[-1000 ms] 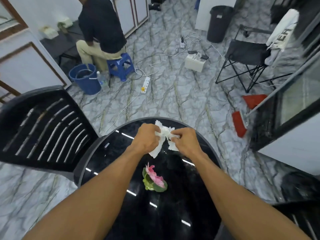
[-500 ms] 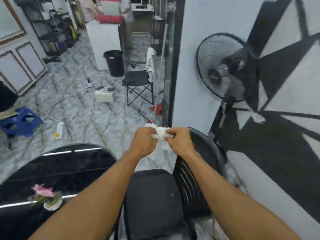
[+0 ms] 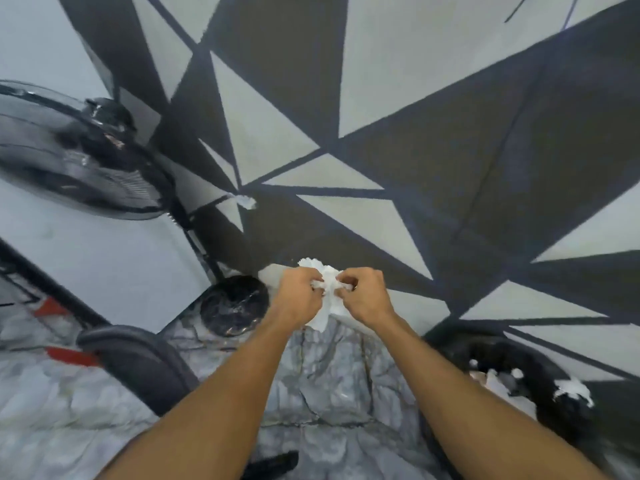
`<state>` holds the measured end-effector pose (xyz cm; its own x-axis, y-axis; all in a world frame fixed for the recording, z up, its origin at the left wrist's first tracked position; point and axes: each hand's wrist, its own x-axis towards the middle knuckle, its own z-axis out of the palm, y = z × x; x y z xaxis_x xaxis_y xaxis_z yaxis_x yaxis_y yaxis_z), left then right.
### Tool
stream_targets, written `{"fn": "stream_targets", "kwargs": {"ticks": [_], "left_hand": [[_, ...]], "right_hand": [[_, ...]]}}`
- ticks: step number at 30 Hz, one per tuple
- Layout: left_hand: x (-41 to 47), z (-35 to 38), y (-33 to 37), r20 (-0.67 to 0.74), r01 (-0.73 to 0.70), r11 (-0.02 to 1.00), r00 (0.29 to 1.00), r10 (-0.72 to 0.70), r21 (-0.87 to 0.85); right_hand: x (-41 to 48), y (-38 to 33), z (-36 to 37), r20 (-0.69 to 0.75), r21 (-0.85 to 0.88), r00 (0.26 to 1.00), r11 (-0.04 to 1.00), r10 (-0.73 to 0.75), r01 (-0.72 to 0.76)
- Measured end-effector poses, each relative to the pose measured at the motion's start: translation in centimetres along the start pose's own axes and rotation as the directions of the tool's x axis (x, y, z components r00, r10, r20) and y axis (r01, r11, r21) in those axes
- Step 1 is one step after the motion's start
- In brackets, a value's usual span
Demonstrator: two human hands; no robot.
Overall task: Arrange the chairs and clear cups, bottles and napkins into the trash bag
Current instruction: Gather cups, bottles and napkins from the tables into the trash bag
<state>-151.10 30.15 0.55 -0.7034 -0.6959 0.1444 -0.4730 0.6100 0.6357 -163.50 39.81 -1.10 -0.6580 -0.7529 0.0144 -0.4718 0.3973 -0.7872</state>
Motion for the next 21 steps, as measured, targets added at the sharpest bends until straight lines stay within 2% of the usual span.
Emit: {"fn": "stream_targets", "kwargs": {"ticks": [5,12,18,21], "left_hand": [[4.7,9.7,6.6,0.188,-0.142,0.985,0.969,0.158,-0.096],[5.6,20.6,14.7,0.408,-0.309,0.936,0.843,0.352,-0.168],[5.0,30.8,20.5,0.577,-0.322,0.932,0.735,0.357,-0.167],[5.0,35.6,23.4,0.641,-0.311,0.937,0.690,0.336,-0.156]], "right_hand": [[-0.6,7.9,-8.2,-0.199,-0.027,0.962,0.980,0.189,-0.199],[-4.7,16.1,-15.8,-0.345,0.000,0.854,0.910,0.389,-0.415],[-7.3,24.5,-21.5,-0.444,0.079,0.737,0.842,0.509,-0.534],[-8.0,29.2,-24.2,-0.440,0.091,0.690,0.793,0.575,-0.603]]}}
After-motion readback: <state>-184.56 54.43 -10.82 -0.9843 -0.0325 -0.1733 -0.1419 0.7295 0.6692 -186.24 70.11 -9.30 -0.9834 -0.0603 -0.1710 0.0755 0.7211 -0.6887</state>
